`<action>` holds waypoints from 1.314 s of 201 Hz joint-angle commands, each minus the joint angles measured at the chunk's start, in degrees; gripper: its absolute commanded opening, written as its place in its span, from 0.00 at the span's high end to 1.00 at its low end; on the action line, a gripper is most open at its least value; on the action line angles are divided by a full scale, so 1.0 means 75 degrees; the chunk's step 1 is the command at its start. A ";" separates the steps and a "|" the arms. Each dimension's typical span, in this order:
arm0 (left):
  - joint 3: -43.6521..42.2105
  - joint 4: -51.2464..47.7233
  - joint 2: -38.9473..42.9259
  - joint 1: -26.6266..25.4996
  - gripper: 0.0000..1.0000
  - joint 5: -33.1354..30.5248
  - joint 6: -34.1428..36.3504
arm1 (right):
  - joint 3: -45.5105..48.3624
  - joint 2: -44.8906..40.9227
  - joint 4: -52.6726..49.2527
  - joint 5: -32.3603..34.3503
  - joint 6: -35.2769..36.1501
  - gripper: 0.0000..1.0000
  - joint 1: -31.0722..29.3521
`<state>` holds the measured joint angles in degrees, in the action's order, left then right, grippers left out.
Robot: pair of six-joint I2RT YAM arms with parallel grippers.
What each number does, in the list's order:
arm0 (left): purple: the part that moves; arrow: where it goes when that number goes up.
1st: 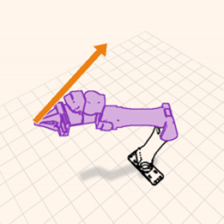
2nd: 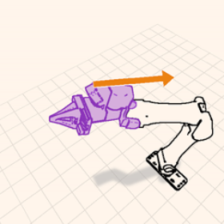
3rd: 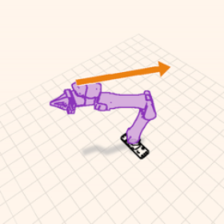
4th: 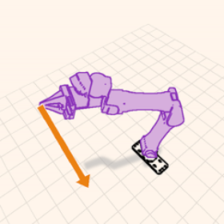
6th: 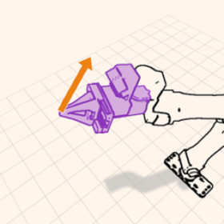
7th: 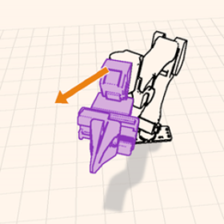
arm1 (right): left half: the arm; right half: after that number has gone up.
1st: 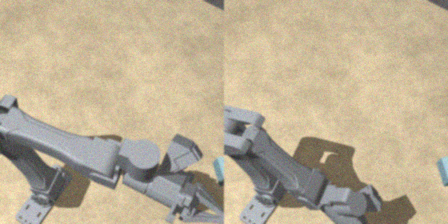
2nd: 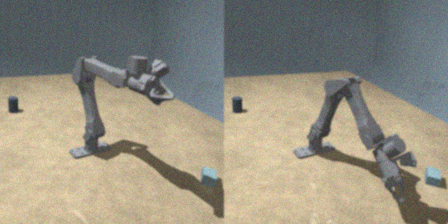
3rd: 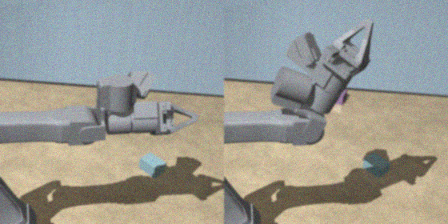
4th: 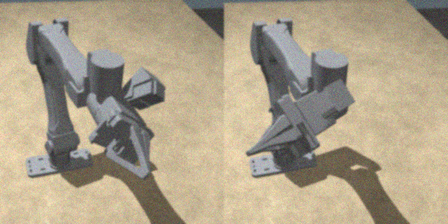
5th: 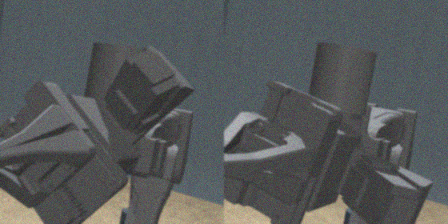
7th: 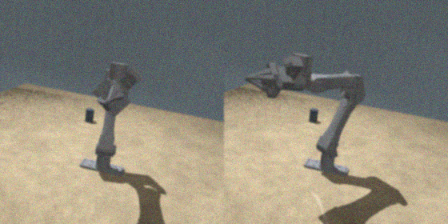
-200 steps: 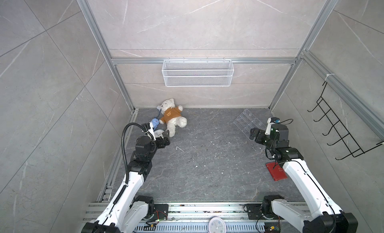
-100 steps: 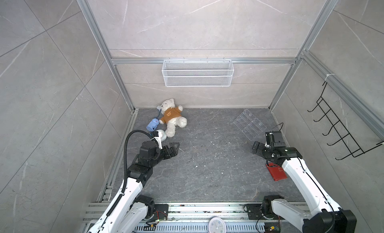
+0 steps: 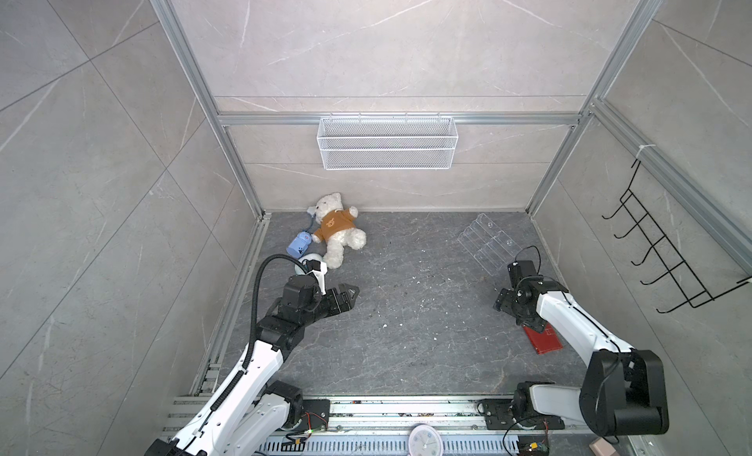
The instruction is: Take the credit cards out of the card holder
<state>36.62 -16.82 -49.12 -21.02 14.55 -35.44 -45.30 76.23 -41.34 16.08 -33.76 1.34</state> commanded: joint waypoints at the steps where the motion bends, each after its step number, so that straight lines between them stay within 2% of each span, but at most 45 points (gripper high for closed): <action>1: 0.0202 -0.0006 -0.0044 -0.0042 0.11 0.0053 -0.0091 | 0.0087 0.0214 0.0172 -0.0012 -0.0212 0.06 0.0406; 67: 0.0203 0.0023 -0.0130 -0.0058 0.12 0.0048 -0.0126 | -0.0104 0.0874 0.0436 -0.0420 0.0015 0.05 0.1154; 130: 0.0249 -0.0065 -0.0165 -0.0061 0.13 -0.0004 -0.0126 | -0.0484 0.1410 0.0368 0.0020 0.0264 0.08 0.1405; 241: 0.0038 -0.0019 -0.0024 -0.0064 0.15 0.0188 -0.0032 | -0.0663 0.1970 0.0516 -0.0275 0.0447 0.27 0.1560; 264: 0.0060 -0.0087 0.0020 -0.0063 0.16 0.0224 -0.0013 | -0.0606 0.1934 0.0599 -0.0370 0.0434 0.40 0.1570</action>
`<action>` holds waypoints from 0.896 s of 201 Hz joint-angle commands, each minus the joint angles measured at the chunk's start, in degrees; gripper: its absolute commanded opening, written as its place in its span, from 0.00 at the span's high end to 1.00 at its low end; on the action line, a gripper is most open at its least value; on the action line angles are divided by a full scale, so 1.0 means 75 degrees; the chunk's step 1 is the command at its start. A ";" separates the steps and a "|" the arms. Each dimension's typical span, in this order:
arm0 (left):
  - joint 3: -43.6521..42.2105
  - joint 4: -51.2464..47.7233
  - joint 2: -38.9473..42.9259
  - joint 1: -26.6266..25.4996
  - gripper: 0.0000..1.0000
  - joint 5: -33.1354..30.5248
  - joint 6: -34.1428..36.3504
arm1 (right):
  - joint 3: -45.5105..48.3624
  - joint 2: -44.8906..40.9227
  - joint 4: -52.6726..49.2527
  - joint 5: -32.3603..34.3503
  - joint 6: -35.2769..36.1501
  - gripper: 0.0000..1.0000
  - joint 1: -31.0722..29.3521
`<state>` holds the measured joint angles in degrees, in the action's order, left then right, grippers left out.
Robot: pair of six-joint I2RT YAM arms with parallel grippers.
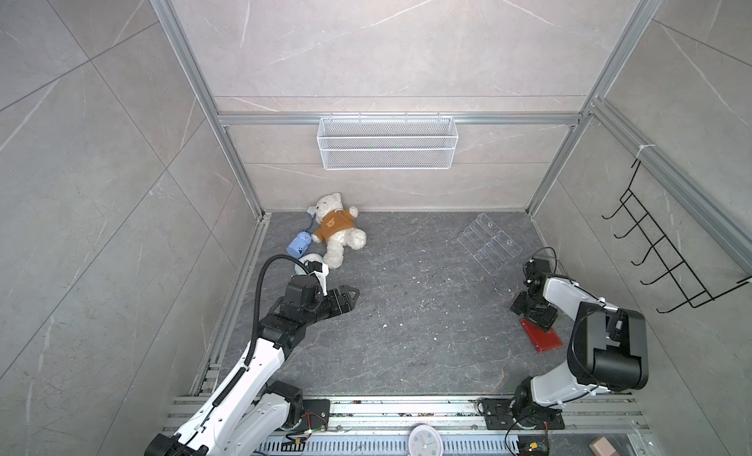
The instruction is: Take the credit cards out of the card holder
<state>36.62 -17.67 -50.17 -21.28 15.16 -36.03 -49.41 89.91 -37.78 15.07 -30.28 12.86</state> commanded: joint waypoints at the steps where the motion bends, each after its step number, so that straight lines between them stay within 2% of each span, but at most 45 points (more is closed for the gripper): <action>1: 0.0061 0.0020 0.0167 -0.0025 0.16 0.0139 0.0068 | -0.0058 0.0102 0.0125 -0.0244 -0.0029 0.41 0.0033; 24: 0.0022 -0.0034 0.0295 -0.0029 0.16 0.0125 0.0080 | 0.0017 0.0067 0.0203 -0.0417 -0.0040 0.54 0.0036; 45: -0.0042 -0.0038 0.0405 -0.0025 0.17 0.0089 0.0068 | 0.0063 -0.0014 0.0247 -0.0498 -0.0013 0.71 0.0036; 69: -0.0055 -0.0087 0.0444 -0.0024 0.18 0.0054 0.0081 | 0.0183 -0.0249 0.0340 -0.0587 0.0018 0.83 0.0036; 93: -0.0089 -0.0037 0.0444 -0.0030 0.18 0.0025 0.0047 | 0.0246 -0.0361 0.0369 -0.0804 0.0086 0.94 0.0033; 109: -0.0077 0.0006 0.0445 -0.0026 0.19 0.0042 -0.0005 | 0.0305 -0.0532 0.0362 -0.0826 0.0106 0.94 0.0033; 116: -0.0090 0.0028 0.0464 -0.0023 0.19 0.0063 -0.0028 | 0.0339 -0.0643 0.0309 -0.0790 0.0121 0.90 0.0035; 120: -0.0096 0.0052 0.0473 -0.0025 0.19 0.0075 -0.0039 | 0.0350 -0.0743 0.0267 -0.0723 0.0131 0.84 0.0033; 134: -0.0113 0.0107 0.0514 -0.0029 0.18 0.0106 -0.0049 | 0.0374 -0.1003 0.0063 -0.0411 0.0041 0.50 0.0042; 141: -0.0117 0.0129 0.0514 -0.0023 0.18 0.0106 -0.0047 | 0.0430 -0.1157 0.0012 -0.0331 -0.0072 0.38 0.0038; 148: -0.0118 0.0150 0.0526 -0.0025 0.19 0.0118 -0.0047 | 0.0468 -0.1260 -0.0013 -0.0310 -0.0184 0.33 0.0041; 156: -0.0125 0.0162 0.0514 -0.0028 0.18 0.0126 -0.0047 | 0.0482 -0.1405 -0.0037 -0.0313 -0.0288 0.21 0.0045; 166: -0.0112 0.0188 0.0503 -0.0025 0.18 0.0169 -0.0048 | 0.0494 -0.1574 -0.0043 -0.0300 -0.0460 0.03 0.0042; 180: -0.0066 0.0196 0.0488 -0.0029 0.18 0.0236 -0.0032 | 0.0412 -0.1675 -0.0047 -0.0430 -0.0633 0.00 0.0164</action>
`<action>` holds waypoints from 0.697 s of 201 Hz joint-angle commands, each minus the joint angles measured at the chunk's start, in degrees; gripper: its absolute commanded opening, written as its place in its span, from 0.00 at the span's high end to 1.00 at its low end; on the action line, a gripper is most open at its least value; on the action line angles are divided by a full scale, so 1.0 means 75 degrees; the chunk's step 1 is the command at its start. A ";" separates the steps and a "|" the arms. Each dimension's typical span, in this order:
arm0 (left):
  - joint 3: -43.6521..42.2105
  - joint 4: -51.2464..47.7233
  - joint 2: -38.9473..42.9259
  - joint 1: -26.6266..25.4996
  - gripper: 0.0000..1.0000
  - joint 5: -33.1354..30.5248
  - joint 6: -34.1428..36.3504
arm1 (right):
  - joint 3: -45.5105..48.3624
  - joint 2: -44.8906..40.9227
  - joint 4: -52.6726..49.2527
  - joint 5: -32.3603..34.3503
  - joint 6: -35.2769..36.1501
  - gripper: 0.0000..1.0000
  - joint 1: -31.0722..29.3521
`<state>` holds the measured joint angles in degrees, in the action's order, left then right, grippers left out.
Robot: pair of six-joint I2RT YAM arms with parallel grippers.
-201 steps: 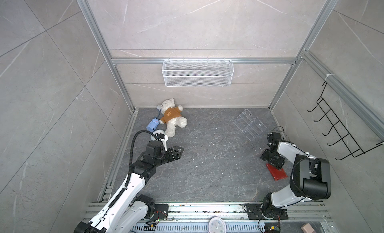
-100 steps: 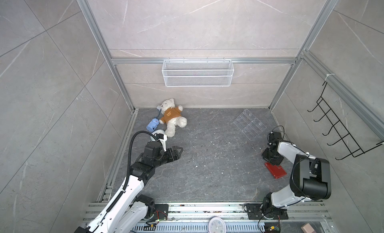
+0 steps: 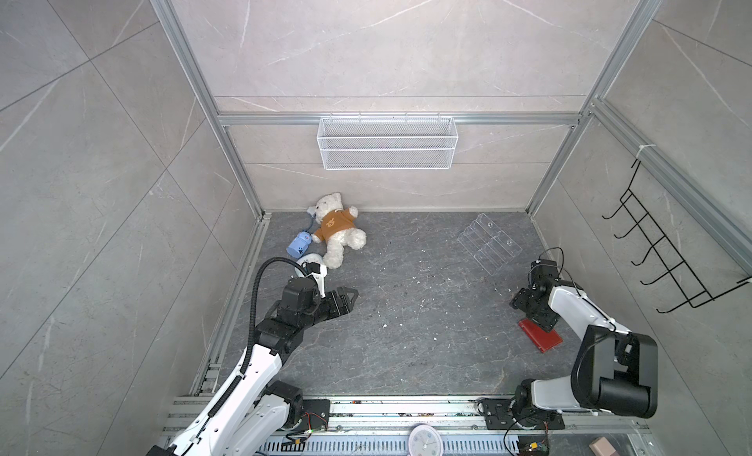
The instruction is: Take the credit cards out of the card holder
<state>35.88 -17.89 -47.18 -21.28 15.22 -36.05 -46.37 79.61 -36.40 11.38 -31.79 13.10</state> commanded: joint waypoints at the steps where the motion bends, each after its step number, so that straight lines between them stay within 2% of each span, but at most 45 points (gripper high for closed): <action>1: 0.0038 0.0216 0.0084 -0.0032 0.19 0.0224 -0.0031 | -0.0005 -0.0302 -0.0232 0.0041 -0.0440 0.00 0.0154; 29: 0.0041 0.0101 0.0123 -0.0029 0.18 0.0263 0.0043 | -0.0036 -0.0391 -0.0255 -0.0539 -0.0544 0.00 0.0941; 77: -0.0108 0.0208 0.0256 -0.0027 0.18 0.0257 0.0012 | 0.0648 -0.0535 0.0201 -0.1754 -0.0311 0.00 0.2392; 102: -0.0028 0.0125 0.0208 -0.0024 0.18 0.0262 0.0073 | 0.0951 -0.0380 0.0554 -0.2368 -0.0131 0.00 0.2720; 140: -0.0049 0.0117 0.0261 -0.0030 0.18 0.0221 0.0049 | 0.1163 -0.0322 0.0873 -0.3113 0.0154 0.00 0.2745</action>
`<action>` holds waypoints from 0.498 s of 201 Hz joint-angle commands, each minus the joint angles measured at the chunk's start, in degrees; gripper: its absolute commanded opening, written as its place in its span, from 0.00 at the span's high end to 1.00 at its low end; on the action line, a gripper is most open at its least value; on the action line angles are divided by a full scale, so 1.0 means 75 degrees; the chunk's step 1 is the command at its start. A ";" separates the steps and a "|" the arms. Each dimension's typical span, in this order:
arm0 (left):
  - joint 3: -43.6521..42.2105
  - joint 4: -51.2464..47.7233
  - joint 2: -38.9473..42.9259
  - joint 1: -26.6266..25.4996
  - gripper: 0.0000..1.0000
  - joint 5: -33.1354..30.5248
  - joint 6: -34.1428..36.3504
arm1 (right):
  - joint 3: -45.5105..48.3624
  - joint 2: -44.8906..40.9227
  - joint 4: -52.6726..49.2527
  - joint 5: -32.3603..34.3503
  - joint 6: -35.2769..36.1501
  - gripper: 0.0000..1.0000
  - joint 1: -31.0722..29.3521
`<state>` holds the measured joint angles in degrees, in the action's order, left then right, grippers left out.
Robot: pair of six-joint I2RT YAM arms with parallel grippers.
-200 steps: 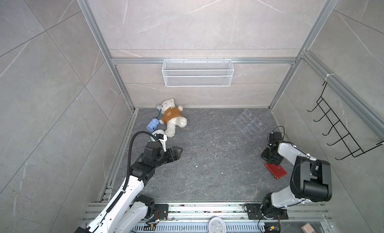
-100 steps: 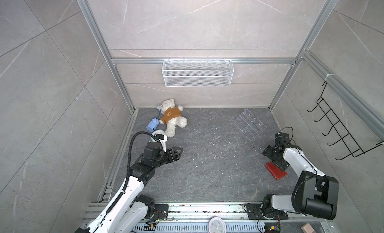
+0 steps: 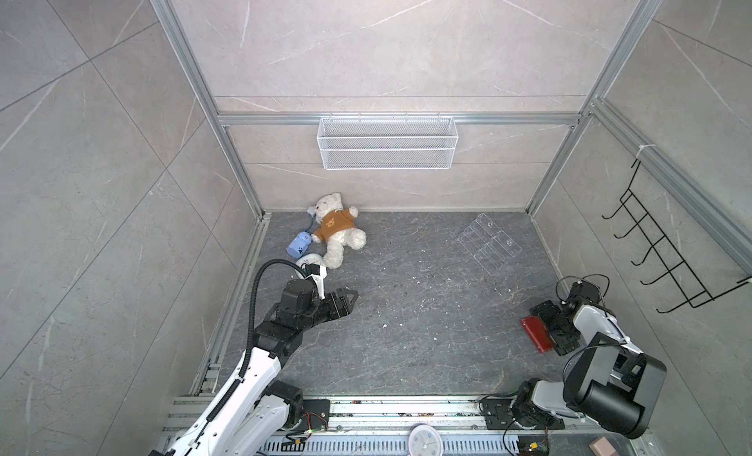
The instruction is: Take the credit cards out of the card holder
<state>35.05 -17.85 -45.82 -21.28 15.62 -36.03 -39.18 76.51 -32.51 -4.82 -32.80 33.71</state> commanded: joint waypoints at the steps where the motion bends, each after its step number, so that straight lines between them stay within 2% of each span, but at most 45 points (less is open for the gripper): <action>1: 0.0067 0.0108 0.0083 -0.0032 0.18 0.0168 0.0046 | 0.0200 0.0096 0.0358 -0.0982 0.0297 0.00 -0.0005; 36: 0.0061 0.0093 0.0121 -0.0023 0.18 0.0118 0.0034 | 0.0350 -0.0171 0.0474 -0.1843 0.0373 0.03 -0.0199; 71: -0.0009 0.0184 0.0098 -0.0022 0.18 0.0077 -0.0006 | 0.0516 -0.0429 0.0536 -0.2357 -0.0217 0.04 -0.0990; 100: -0.0067 0.0247 0.0086 -0.0029 0.18 0.0074 -0.0047 | 0.0685 -0.1038 0.0491 -0.2429 -0.0941 0.05 -0.1950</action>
<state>34.92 -17.76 -45.69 -21.28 15.57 -36.03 -35.53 72.60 -27.73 -19.86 -34.48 23.66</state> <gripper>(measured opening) 0.819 0.955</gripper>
